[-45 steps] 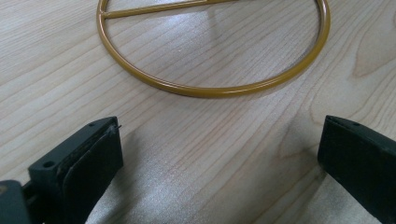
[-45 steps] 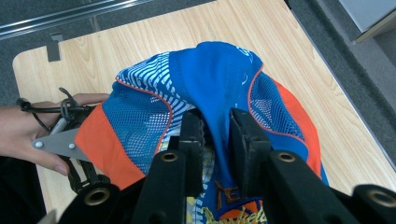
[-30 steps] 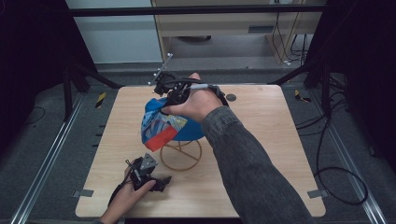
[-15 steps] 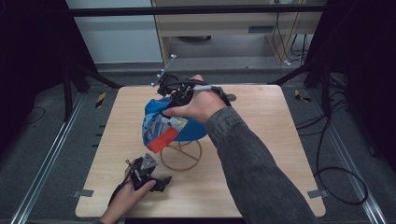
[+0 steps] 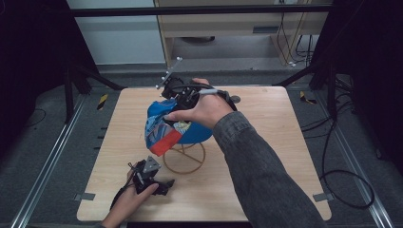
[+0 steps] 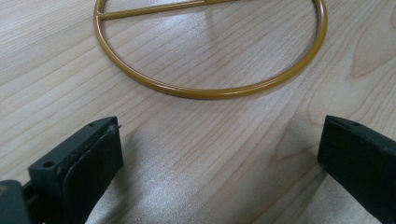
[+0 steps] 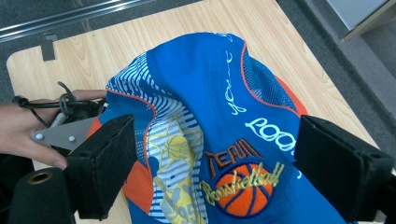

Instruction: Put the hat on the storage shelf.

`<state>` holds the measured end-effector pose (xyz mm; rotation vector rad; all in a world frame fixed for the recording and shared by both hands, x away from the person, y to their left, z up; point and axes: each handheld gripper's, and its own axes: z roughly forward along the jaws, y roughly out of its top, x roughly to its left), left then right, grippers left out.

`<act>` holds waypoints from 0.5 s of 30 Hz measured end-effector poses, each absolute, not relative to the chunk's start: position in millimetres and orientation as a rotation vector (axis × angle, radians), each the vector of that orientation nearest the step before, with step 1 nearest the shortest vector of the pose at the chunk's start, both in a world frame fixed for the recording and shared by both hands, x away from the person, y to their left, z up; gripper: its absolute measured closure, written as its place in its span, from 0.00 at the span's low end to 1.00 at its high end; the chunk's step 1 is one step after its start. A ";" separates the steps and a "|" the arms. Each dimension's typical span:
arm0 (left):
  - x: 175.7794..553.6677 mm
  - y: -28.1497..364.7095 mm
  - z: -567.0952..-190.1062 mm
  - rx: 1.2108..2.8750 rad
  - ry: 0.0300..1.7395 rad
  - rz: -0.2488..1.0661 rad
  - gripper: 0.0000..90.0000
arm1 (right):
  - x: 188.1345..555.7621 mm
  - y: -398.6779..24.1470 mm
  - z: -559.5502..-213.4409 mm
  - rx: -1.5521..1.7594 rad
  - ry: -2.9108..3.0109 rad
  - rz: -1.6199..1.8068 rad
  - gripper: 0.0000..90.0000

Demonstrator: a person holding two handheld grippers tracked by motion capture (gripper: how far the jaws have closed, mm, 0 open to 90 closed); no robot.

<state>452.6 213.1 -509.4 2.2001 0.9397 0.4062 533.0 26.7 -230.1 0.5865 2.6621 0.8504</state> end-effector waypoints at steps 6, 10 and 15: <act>452.7 213.1 -509.5 2.200 0.939 0.405 0.00 | 532.3 20.1 -230.3 0.591 2.647 0.864 0.11; 452.8 213.3 -509.3 2.202 0.938 0.411 0.00 | 529.8 18.0 -230.8 0.582 2.647 0.868 0.09; 452.7 213.2 -509.4 2.200 0.939 0.412 0.00 | 525.8 13.8 -230.3 0.569 2.639 0.879 0.08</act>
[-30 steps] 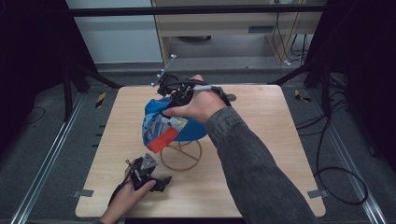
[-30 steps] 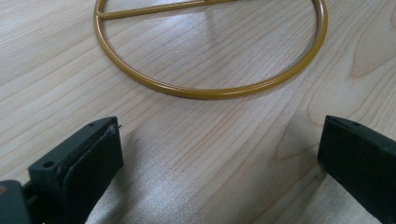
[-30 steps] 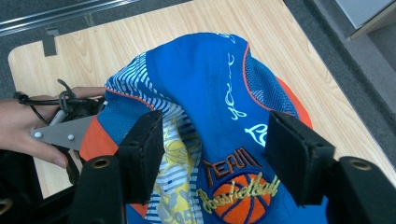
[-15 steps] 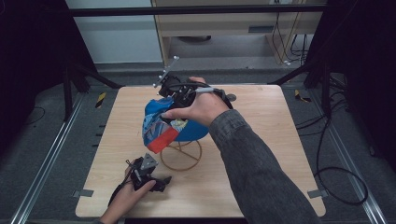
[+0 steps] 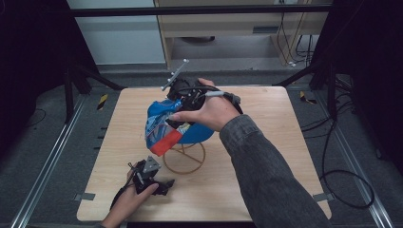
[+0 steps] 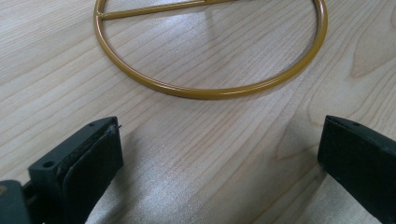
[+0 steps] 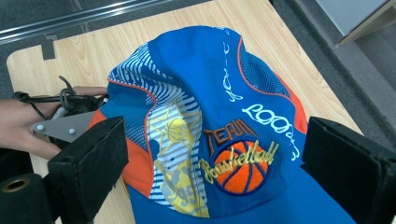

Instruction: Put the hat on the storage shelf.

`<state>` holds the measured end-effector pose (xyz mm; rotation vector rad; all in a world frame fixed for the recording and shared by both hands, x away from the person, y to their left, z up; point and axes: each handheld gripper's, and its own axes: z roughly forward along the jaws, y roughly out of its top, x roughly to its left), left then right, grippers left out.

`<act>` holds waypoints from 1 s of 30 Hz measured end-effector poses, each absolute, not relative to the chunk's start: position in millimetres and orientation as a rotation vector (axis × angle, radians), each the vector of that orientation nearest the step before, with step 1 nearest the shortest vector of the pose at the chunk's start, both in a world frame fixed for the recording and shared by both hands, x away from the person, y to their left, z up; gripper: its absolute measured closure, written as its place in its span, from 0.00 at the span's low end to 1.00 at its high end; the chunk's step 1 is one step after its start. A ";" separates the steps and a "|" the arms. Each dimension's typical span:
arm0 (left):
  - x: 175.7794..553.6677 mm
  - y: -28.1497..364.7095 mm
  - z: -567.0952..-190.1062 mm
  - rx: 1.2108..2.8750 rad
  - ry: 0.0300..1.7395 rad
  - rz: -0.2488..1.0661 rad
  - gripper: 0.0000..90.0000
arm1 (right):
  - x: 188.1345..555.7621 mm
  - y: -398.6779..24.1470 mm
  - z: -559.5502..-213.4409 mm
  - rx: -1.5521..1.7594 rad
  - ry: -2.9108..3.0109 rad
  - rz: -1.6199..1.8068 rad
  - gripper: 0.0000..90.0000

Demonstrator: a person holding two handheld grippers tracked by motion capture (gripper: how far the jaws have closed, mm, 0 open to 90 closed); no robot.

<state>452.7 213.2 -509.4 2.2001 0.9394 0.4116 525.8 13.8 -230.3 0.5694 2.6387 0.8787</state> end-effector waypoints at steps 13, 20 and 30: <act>451.9 212.7 -509.5 2.198 0.935 0.409 0.00 | 518.6 -10.2 -231.8 0.590 2.592 0.922 0.06; 450.8 212.6 -509.3 2.205 0.929 0.409 0.00 | 510.7 -29.3 -229.1 0.634 2.524 0.966 0.06; 450.7 212.6 -509.3 2.204 0.930 0.408 0.00 | 500.9 -67.7 -224.2 0.700 2.450 0.992 0.06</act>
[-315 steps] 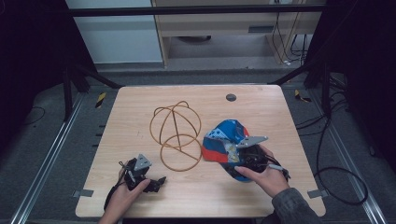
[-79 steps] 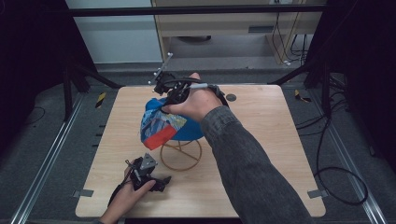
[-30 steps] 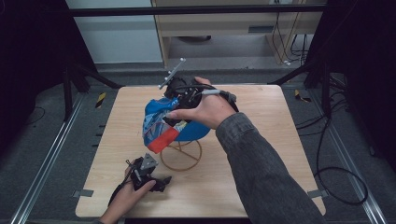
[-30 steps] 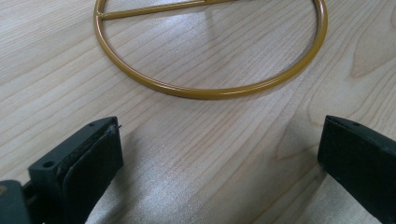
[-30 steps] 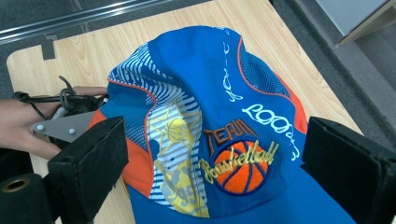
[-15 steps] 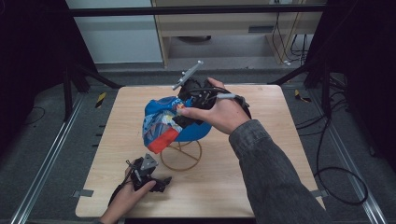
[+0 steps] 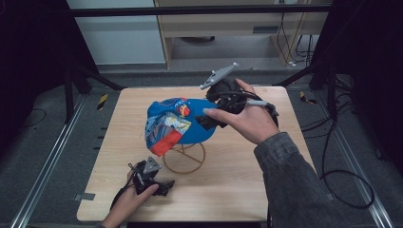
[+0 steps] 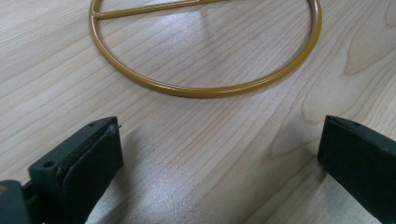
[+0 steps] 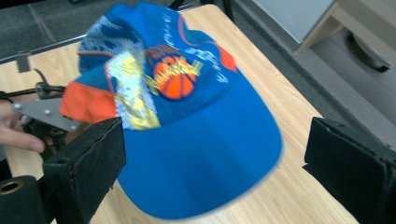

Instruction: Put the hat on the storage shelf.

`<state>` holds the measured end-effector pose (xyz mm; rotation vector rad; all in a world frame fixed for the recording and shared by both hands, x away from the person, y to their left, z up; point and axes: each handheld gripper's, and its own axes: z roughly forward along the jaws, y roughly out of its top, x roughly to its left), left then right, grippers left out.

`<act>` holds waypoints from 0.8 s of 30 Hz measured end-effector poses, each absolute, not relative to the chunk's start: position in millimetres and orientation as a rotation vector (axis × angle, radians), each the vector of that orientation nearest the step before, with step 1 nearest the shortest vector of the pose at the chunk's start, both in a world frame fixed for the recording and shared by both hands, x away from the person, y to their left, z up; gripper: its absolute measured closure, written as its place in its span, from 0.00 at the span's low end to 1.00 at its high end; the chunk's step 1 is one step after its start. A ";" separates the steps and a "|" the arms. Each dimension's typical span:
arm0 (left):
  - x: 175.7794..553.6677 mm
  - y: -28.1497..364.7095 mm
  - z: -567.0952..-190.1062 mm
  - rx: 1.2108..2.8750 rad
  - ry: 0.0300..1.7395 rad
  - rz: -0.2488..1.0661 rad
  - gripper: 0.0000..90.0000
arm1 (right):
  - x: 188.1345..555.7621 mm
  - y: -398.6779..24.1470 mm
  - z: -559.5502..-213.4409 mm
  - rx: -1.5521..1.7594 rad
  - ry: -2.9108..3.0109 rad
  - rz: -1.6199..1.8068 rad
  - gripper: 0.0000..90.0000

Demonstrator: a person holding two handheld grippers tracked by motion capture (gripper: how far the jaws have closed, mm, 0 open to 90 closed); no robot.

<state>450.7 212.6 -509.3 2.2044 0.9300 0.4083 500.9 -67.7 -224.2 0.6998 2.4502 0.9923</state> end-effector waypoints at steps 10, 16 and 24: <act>449.5 212.5 -509.4 2.203 0.925 0.407 0.00 | 493.4 -95.5 -224.4 0.737 2.410 0.986 0.06; 449.2 212.5 -509.4 2.203 0.925 0.407 0.00 | 489.6 -117.5 -230.9 0.775 2.388 0.997 0.06; 448.4 212.6 -509.2 2.210 0.921 0.406 0.00 | 485.2 -145.2 -247.6 0.817 2.372 1.007 0.07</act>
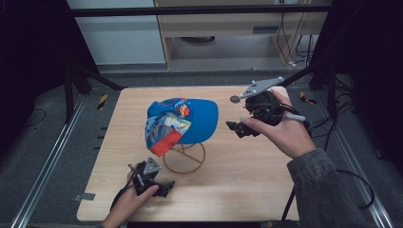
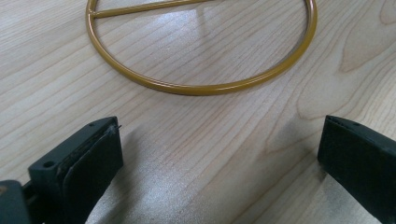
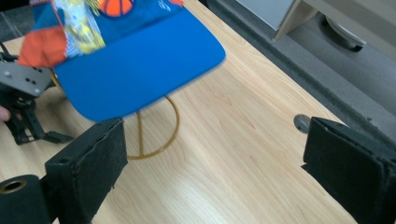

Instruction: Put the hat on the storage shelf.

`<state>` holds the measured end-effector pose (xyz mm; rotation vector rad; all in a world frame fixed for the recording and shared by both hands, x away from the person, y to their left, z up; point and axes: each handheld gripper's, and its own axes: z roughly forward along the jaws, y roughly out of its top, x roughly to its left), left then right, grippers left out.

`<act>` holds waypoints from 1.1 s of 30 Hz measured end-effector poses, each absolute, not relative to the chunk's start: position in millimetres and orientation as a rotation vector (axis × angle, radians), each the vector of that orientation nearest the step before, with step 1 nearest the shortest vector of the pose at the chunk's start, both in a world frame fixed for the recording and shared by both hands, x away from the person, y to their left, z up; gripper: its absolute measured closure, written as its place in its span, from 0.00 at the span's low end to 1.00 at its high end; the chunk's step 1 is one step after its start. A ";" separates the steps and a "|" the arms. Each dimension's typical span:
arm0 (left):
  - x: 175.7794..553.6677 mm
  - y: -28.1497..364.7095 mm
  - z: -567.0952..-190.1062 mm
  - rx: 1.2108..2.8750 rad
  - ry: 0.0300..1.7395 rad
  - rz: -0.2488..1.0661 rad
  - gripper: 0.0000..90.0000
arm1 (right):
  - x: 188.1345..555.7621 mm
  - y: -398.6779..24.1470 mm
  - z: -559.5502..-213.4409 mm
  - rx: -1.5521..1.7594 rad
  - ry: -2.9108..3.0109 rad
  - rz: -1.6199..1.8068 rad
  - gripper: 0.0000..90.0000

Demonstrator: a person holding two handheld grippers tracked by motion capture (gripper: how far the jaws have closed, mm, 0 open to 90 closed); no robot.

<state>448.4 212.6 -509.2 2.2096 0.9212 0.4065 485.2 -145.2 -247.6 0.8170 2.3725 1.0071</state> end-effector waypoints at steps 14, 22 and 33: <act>448.7 212.6 -509.4 2.207 0.918 0.406 0.00 | 479.4 -183.9 -281.8 0.882 2.356 0.965 0.15; 448.6 212.4 -509.6 2.204 0.920 0.403 0.00 | 476.3 -197.9 -303.4 0.903 2.350 0.926 0.18; 448.7 212.8 -509.4 2.211 0.917 0.403 0.00 | 478.3 -213.8 -347.3 0.969 2.345 0.931 0.19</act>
